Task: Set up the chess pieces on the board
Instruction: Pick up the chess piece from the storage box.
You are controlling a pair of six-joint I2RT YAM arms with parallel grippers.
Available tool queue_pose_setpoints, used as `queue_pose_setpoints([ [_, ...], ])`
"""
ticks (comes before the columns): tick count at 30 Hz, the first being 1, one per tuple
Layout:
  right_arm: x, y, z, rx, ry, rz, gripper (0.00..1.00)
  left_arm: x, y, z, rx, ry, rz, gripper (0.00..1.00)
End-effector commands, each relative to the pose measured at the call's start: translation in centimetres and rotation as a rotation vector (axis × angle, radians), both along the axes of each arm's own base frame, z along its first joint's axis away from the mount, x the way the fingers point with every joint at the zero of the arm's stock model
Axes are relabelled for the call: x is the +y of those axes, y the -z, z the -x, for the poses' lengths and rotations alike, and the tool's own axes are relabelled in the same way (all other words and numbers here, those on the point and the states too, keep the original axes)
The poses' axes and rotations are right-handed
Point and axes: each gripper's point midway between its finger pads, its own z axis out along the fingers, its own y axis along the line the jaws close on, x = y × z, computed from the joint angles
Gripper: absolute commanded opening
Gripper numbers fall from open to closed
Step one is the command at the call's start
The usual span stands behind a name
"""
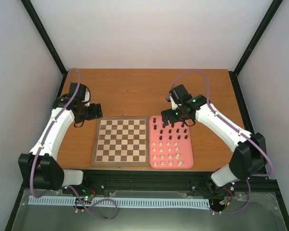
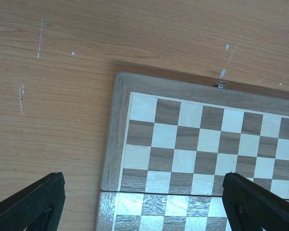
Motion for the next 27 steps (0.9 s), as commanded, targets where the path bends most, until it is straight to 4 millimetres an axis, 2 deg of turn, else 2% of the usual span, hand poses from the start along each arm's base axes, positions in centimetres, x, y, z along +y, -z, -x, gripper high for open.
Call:
queue_pose_setpoints([
  [1, -0.5, -1.8, -0.4, -0.063, 0.037, 0.001, 1.0, -0.3, -1.7, -1.1, -0.05, 0.029, -0.003, 1.0],
  [11, -0.2, -2.0, 0.8, -0.046, -0.017, -0.023, 1.0, -0.4, -1.9, -1.1, -0.057, 0.022, 0.008, 1.0],
  [19, -1.9, -2.1, 1.2, -0.042, 0.0, 0.065, 1.0, -0.5, -1.4, -0.7, -0.033, 0.034, 0.007, 1.0],
  [24, -2.4, -1.1, 3.1, 0.031, -0.003, 0.068, 0.99, -0.4, -1.2, -0.3, 0.0, 0.044, -0.001, 1.0],
  [27, -2.9, 0.3, 5.3, 0.088, 0.007, 0.043, 0.95, -0.4, -1.0, -0.2, 0.008, 0.039, -0.002, 1.0],
])
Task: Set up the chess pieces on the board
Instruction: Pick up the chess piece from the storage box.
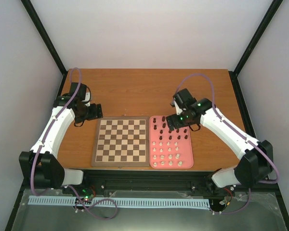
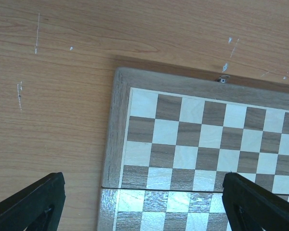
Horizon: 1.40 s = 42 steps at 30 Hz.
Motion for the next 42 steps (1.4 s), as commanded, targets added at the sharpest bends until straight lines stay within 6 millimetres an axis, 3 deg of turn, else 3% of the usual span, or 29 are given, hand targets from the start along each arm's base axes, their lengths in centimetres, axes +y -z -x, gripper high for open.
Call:
queue_pose_setpoints([
  [1, -1.1, 1.3, 4.0, 0.08, 0.009, -0.02, 0.93, -0.3, -1.0, -0.2, -0.006, 0.024, 0.002, 1.0],
  [9, -2.7, 4.7, 11.2, 0.211, 0.05, -0.053, 0.84, -0.9, -0.3, 0.1, 0.025, 0.031, 0.032, 1.0],
  [16, -2.9, 4.2, 13.8, 0.29, 0.077, -0.08, 0.73, -1.6, 0.8, -0.1, 0.049, 0.063, 0.054, 1.0],
  [20, -2.4, 5.3, 15.3, 0.35, 0.066, -0.056, 0.65, -1.7, 1.0, 0.0, 0.052, 0.09, 0.048, 1.0],
  [26, -1.2, 6.9, 16.3, 0.387, 0.038, -0.036, 0.6, -1.7, 1.2, 0.4, 0.041, 0.097, 0.046, 1.0],
  [35, -1.7, 8.4, 16.5, 0.401, 0.072, -0.014, 0.58, -1.8, 1.4, 0.6, 0.04, 0.116, 0.045, 1.0],
  [42, -2.1, 9.5, 16.8, 0.415, 0.094, -0.001, 0.49, -1.8, 1.3, 0.5, 0.036, 0.116, 0.052, 1.0],
])
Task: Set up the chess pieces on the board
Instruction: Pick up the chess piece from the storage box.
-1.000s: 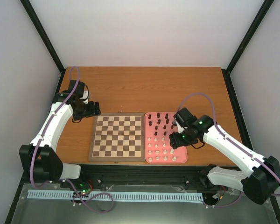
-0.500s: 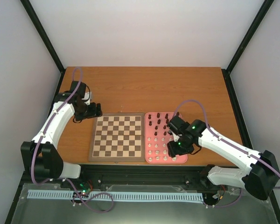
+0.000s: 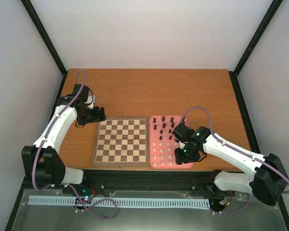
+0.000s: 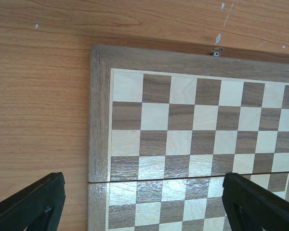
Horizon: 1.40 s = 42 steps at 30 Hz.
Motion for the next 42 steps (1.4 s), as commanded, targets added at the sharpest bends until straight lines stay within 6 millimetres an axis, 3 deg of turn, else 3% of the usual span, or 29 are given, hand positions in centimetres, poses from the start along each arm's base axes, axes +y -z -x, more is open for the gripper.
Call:
queue_pose_setpoints([
  [1, -0.1, 0.7, 0.0, 0.001, 0.02, 0.011, 0.49, -0.5, -0.9, -0.2, -0.043, 0.03, 0.015, 1.0],
  [7, 0.2, 1.4, -0.5, 0.014, 0.026, 0.0, 0.44, -0.5, -0.6, -0.3, -0.038, 0.031, 0.011, 1.0],
  [20, -0.3, 2.7, 0.0, 0.049, 0.021, 0.033, 0.44, -0.1, 0.0, 0.0, -0.028, 0.028, -0.008, 1.0],
  [30, -0.1, 3.4, -0.8, 0.038, 0.021, 0.054, 0.42, -0.1, 0.4, 0.0, -0.019, 0.027, -0.014, 1.0],
  [42, -0.2, 3.5, -1.3, 0.035, 0.004, 0.073, 0.38, 0.1, 0.9, -0.3, -0.001, 0.024, -0.025, 1.0],
])
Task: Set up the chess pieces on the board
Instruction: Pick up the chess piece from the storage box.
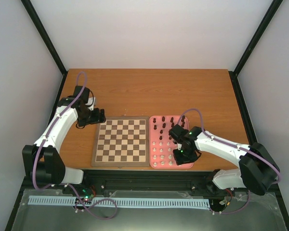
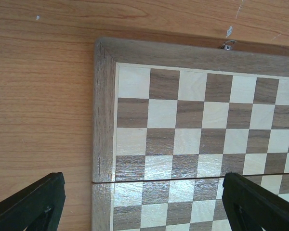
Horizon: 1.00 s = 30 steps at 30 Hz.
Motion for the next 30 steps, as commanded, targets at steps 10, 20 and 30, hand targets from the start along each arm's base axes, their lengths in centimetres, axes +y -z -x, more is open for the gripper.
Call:
queue_pose_setpoints([
  [10, 0.7, -1.0, -1.2, -0.044, -0.018, -0.028, 0.46, -0.2, -0.1, -1.1, -0.01, 0.022, -0.007, 1.0],
  [20, 1.0, -0.5, -1.0, -0.018, -0.038, -0.035, 0.46, -0.3, 0.1, -1.0, -0.005, 0.023, -0.005, 1.0],
  [30, 0.6, -0.3, -0.3, 0.01, -0.043, -0.031, 0.35, -0.2, 0.4, -1.0, 0.003, 0.023, -0.009, 1.0],
])
